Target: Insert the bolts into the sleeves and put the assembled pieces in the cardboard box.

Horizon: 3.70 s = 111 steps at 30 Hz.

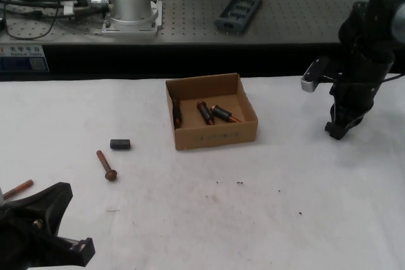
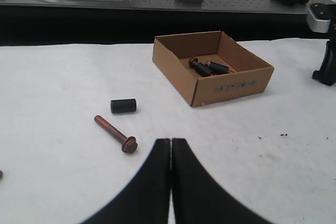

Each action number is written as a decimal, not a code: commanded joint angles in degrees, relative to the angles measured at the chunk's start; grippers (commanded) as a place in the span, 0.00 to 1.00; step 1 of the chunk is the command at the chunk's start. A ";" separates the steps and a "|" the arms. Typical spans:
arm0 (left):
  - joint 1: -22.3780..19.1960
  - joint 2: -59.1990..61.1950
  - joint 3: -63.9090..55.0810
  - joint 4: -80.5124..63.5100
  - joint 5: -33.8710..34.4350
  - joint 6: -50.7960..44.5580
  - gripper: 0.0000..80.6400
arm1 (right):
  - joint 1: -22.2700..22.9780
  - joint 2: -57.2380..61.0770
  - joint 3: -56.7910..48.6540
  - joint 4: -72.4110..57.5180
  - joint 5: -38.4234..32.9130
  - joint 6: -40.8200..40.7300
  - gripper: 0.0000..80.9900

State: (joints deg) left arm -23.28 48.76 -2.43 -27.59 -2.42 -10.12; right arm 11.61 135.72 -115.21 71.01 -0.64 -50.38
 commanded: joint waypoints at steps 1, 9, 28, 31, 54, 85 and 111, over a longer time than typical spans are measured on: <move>-0.14 -0.51 -0.15 -0.89 0.16 0.14 0.01 | 0.97 -4.57 0.09 3.45 -4.02 6.41 0.08; -0.14 -0.51 -0.15 -0.89 0.58 -0.36 0.01 | 3.46 -14.49 0.21 6.00 -25.14 13.62 0.08; -0.14 -0.51 -0.15 -0.30 3.63 -0.49 0.01 | 17.86 -40.54 32.07 -15.06 -31.22 19.76 0.08; -0.14 -0.51 -0.15 -0.36 3.63 -0.71 0.01 | 18.95 -45.51 40.77 -24.12 -31.22 25.16 0.08; -0.14 -0.07 -16.51 25.90 7.83 -6.42 0.01 | 32.55 -59.54 92.67 -112.44 -8.22 46.19 0.08; 17.02 37.42 -63.65 85.38 -7.79 38.20 0.09 | 32.55 -59.54 96.17 -122.56 -6.70 48.23 0.08; 22.23 52.84 -63.65 80.89 -8.65 55.29 0.41 | 32.55 -59.54 96.17 -122.40 -6.31 47.77 0.08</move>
State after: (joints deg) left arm -1.07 101.20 -65.44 55.88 -13.84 44.46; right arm 43.93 76.84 -18.82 -48.75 -9.19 -3.50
